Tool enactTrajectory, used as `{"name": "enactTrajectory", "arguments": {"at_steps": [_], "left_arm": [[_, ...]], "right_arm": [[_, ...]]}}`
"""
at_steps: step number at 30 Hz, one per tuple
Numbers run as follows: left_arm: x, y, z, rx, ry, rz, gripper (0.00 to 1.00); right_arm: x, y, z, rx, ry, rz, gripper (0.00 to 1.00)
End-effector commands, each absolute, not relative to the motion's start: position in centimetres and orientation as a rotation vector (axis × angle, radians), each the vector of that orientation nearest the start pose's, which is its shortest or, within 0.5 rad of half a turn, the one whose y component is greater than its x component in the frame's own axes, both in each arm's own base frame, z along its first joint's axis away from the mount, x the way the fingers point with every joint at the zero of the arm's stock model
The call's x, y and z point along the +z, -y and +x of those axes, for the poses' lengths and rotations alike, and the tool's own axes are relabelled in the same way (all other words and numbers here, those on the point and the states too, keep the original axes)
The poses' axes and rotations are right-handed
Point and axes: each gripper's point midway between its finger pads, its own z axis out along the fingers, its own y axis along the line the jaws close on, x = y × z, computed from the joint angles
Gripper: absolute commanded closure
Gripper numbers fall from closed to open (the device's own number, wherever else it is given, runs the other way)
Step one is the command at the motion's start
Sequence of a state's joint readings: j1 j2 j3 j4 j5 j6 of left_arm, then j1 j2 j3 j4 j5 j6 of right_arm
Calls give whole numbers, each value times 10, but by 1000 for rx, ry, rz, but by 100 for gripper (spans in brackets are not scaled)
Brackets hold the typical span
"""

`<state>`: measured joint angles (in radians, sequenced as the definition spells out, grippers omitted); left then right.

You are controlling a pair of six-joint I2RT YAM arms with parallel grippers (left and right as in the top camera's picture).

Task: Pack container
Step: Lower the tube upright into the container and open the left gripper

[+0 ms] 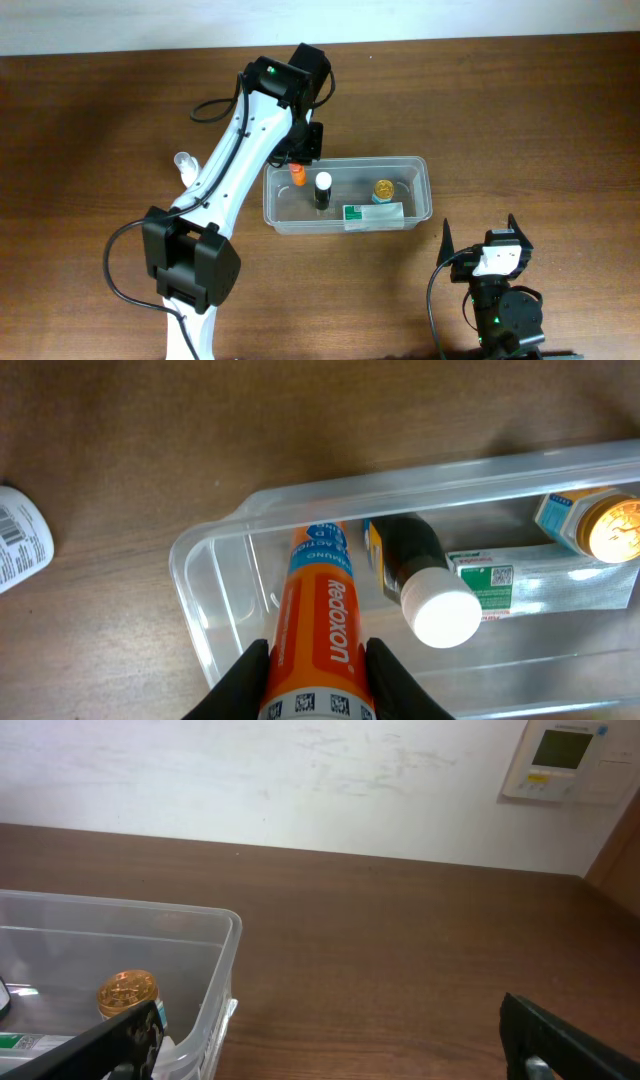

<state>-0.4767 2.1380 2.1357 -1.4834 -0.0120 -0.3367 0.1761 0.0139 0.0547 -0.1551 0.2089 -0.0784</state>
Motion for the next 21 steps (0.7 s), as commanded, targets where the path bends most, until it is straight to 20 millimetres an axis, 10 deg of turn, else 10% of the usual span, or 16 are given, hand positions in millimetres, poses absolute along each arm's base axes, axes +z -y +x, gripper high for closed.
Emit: {"name": "enactTrajectory", "arguments": {"at_steps": [1,21], "left_arm": [[146,194,383,-13,-3049,201,87],[108,187,372,45,-3115,207,87]], "right_arm": [[157,-4,241,-112,-1682,-42,2],[157,-4,241,-112,-1682,-42,2]]}}
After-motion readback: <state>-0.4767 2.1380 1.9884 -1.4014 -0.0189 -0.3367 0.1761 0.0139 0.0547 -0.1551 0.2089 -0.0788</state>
